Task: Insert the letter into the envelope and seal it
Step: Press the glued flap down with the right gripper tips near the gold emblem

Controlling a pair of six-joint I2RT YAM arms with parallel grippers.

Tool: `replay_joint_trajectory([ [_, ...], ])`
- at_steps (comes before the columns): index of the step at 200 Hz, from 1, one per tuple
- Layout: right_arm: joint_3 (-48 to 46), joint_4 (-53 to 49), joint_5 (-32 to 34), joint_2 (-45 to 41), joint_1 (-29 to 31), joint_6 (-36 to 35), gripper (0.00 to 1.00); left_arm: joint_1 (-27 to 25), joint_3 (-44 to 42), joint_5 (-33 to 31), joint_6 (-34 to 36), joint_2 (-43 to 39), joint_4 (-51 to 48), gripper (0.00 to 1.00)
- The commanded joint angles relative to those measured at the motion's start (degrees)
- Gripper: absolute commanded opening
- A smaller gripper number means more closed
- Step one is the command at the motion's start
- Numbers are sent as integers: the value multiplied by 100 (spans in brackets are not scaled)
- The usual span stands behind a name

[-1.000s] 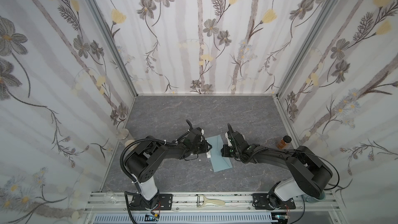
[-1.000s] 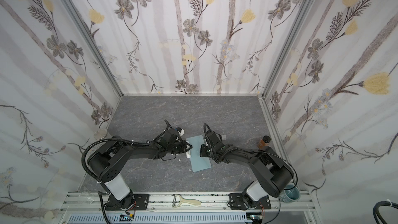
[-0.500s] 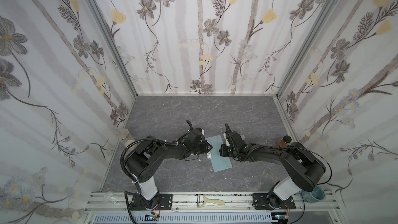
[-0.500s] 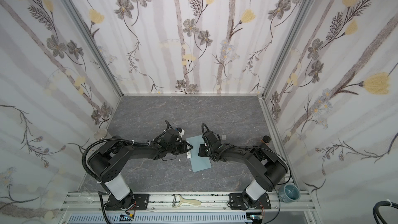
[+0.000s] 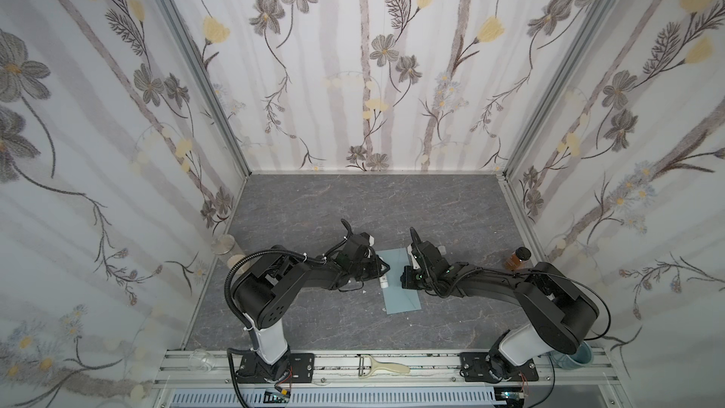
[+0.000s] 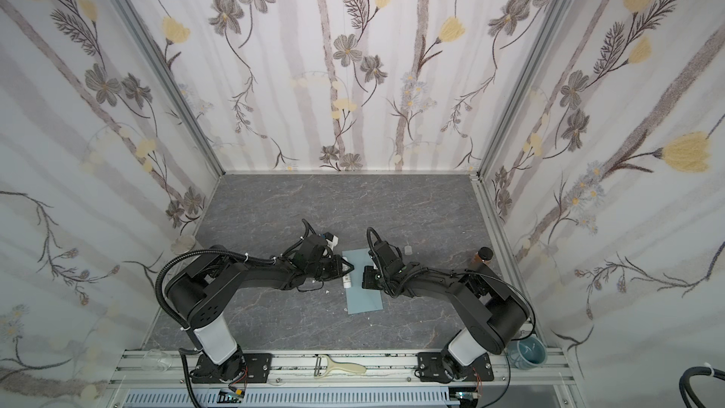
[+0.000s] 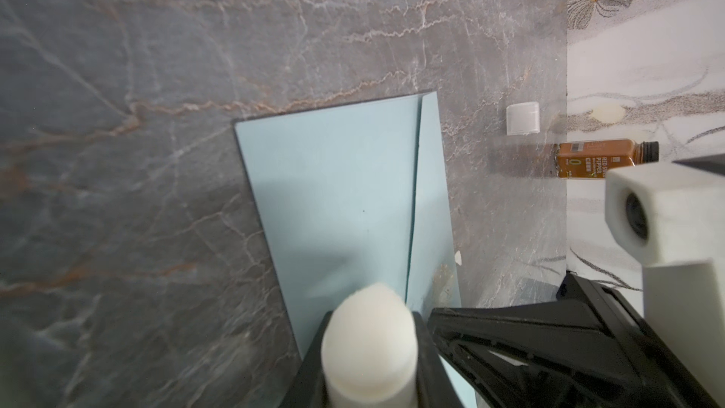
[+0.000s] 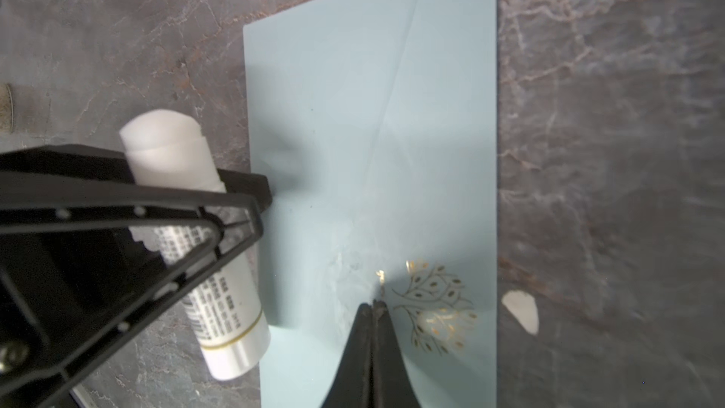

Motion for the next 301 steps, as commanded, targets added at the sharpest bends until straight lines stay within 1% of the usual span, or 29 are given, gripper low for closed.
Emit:
replay_joint_trajectory([
  [1,-152,-142,38,-150,36,93,0,3,-27,-137,-91,59,-512,0],
  [28,-253,-69,32,-158,76,141,0,3,-45,-137,-100,59,-512,0],
  [98,110,246,-58,461,146,181,0,-21,-45,-116,-118,60,-512,0],
  [177,-484,-82,65,-494,164,346,0,-12,-83,-181,-111,8,-520,0],
  [195,-537,-15,52,-477,164,370,0,-6,-81,-180,-101,-11,-520,0],
  [241,-311,323,-58,-26,203,428,0,-25,-60,-181,-94,1,-519,0],
  [260,-374,294,-34,-105,234,462,0,-34,-57,-189,-91,-8,-520,0],
  [301,-665,65,115,-581,232,524,0,-23,-83,-211,-75,-54,-520,0],
])
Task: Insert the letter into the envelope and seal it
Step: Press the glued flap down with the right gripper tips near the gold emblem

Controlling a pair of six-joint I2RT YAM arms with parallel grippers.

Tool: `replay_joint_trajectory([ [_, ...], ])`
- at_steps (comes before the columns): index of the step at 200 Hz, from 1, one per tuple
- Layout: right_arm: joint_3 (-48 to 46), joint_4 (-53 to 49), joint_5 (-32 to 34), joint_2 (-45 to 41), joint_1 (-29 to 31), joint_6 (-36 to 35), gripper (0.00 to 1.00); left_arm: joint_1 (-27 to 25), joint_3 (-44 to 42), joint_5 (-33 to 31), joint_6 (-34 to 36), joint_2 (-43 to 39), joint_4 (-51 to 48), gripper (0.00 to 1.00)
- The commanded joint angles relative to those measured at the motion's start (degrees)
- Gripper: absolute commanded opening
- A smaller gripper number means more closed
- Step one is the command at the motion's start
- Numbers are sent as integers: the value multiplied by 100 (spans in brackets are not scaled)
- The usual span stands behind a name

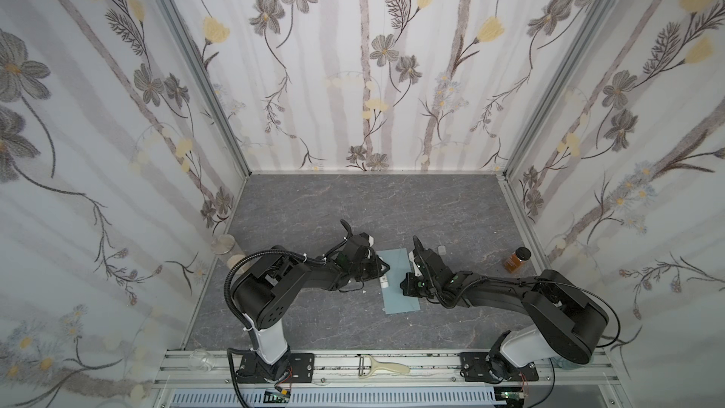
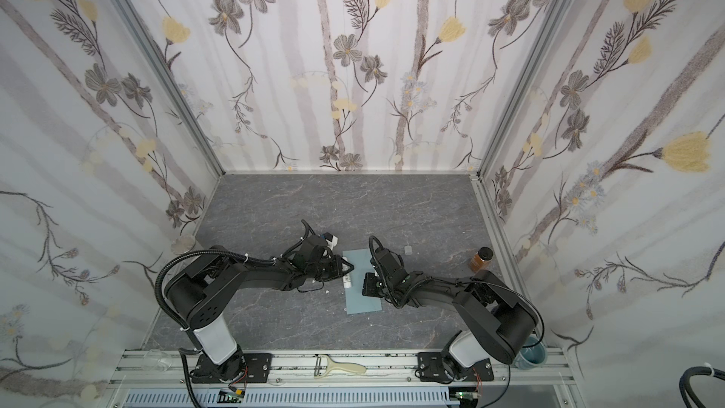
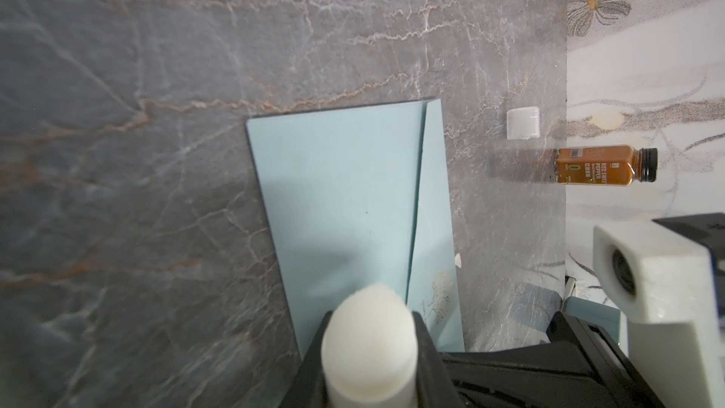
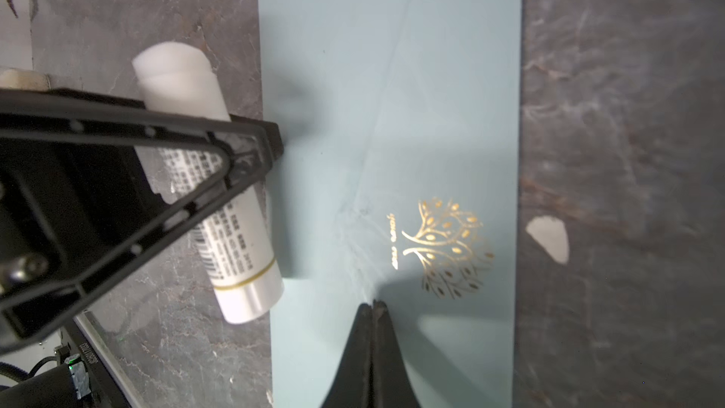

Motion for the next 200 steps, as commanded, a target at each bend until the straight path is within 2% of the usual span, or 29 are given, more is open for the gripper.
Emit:
replay_joint_trajectory([
  [1,-99,-283,193,-141,-3,98,0,-6,-40,-126,13,-8,-551,0],
  [21,16,-270,251,-139,-31,40,0,-1,-51,-128,30,-17,-551,0],
  [83,658,107,115,685,-59,-105,0,-53,-30,-131,39,-25,-558,0],
  [145,284,-82,260,131,-94,-81,0,-49,-56,-174,49,-91,-577,0],
  [200,806,363,99,919,-129,-115,0,-54,-59,-177,59,-110,-577,0],
])
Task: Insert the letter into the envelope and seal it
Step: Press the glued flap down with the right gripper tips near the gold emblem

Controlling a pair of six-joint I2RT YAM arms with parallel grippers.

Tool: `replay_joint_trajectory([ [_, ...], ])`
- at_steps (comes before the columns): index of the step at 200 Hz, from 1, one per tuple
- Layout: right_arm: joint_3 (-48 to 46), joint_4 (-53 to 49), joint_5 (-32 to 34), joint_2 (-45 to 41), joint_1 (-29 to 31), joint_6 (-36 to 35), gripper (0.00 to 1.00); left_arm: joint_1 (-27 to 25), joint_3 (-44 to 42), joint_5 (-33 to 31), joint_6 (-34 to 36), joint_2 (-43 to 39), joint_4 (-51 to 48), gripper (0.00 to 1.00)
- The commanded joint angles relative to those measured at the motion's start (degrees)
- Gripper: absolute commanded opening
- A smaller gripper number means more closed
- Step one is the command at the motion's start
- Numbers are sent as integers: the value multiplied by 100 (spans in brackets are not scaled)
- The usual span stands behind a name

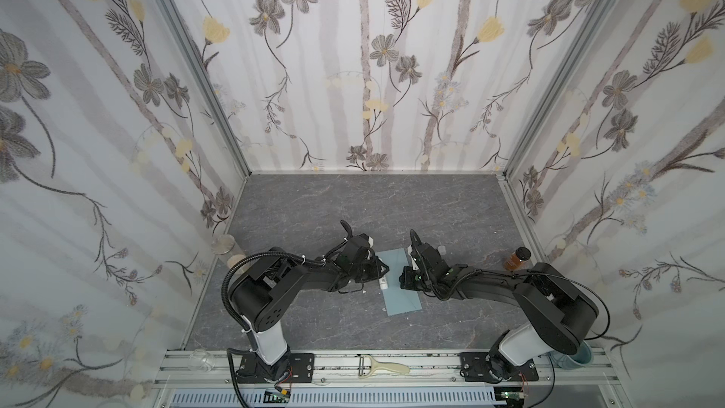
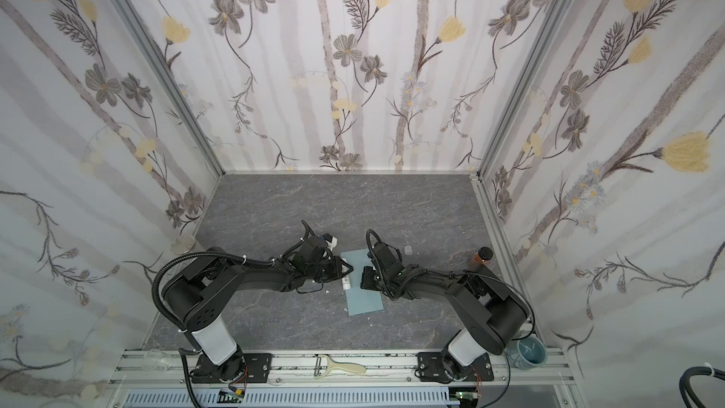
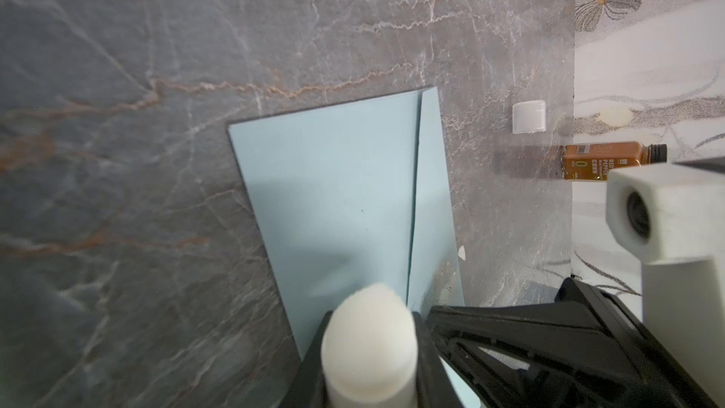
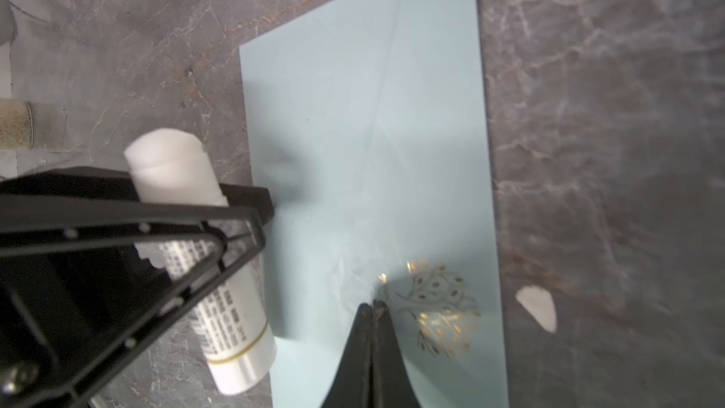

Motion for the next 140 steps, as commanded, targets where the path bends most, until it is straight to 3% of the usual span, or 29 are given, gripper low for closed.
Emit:
replay_joint_trajectory([
  [1,182,335,-83,280,0,17,0,-5,-23,-109,54,-5,-427,0],
  [76,-294,242,-23,-245,-157,67,0,-8,-30,-170,74,-49,-468,0],
  [140,199,534,-134,458,-71,18,0,-8,-17,-137,106,-58,-470,0],
])
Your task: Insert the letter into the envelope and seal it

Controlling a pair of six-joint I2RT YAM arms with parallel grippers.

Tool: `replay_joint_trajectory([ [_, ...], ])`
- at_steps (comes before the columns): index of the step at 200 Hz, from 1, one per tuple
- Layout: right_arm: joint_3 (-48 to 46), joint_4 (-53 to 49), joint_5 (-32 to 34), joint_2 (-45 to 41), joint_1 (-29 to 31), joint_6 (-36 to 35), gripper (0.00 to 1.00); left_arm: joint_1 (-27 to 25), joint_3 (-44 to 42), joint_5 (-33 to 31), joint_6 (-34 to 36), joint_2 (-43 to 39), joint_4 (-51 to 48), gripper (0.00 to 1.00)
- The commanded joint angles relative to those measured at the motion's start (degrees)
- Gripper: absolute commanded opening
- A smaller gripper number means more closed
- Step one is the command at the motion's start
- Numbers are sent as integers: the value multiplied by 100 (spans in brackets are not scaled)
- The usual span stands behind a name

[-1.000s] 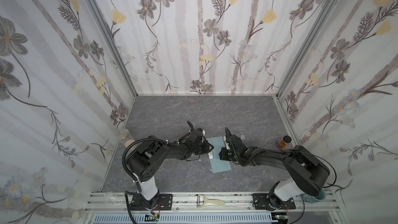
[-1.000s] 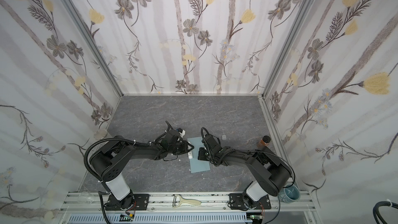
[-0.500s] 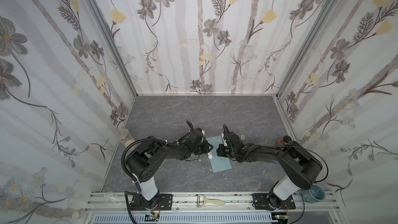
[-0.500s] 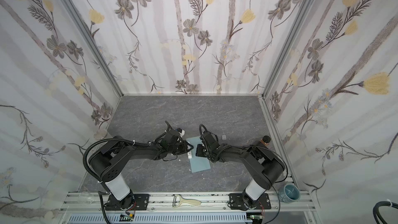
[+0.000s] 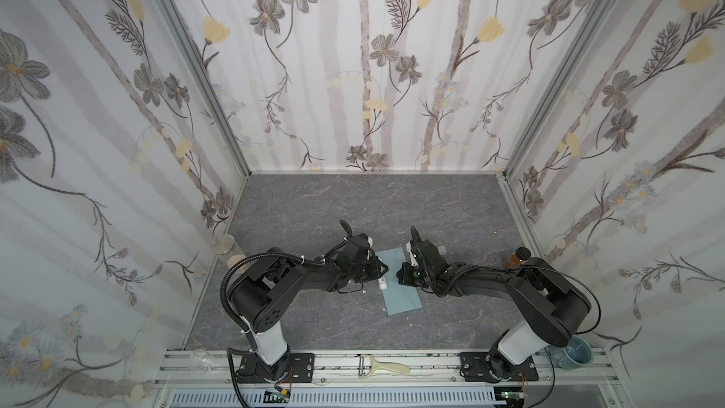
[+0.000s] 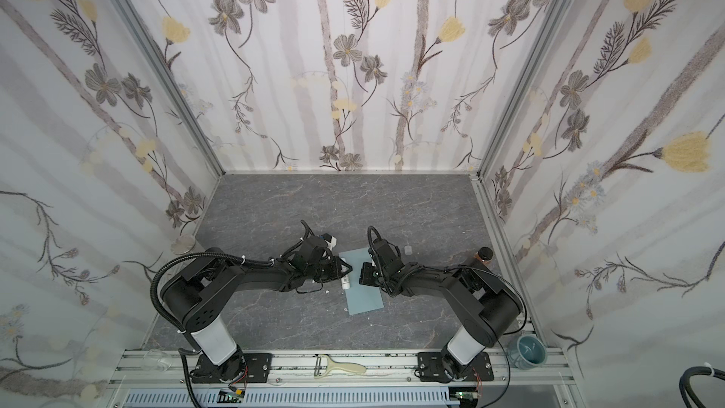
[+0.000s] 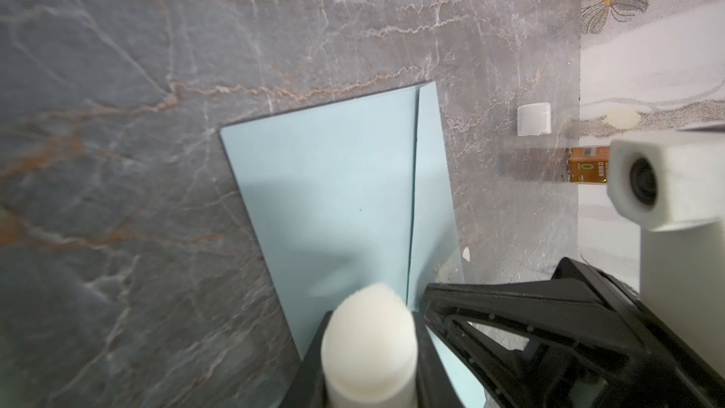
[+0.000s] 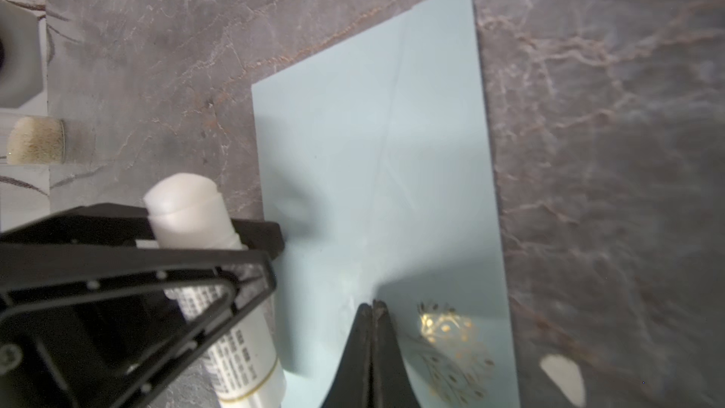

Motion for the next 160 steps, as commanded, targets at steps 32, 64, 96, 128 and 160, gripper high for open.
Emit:
replay_joint_trajectory([
  [32,57,97,50,163,52,97,0,-1,5,-81,100,-22,-390,0],
  [64,-246,-59,78,-286,-18,139,0,11,-28,-104,100,-34,-390,0],
  [96,-464,-197,79,-597,-64,124,0,36,-48,-128,116,-49,-390,0],
  [128,-219,-149,63,-353,-135,39,0,55,-60,-120,126,-69,-390,0],
  [160,179,-40,-19,72,-133,-26,0,56,-49,-95,117,-60,-390,0],
])
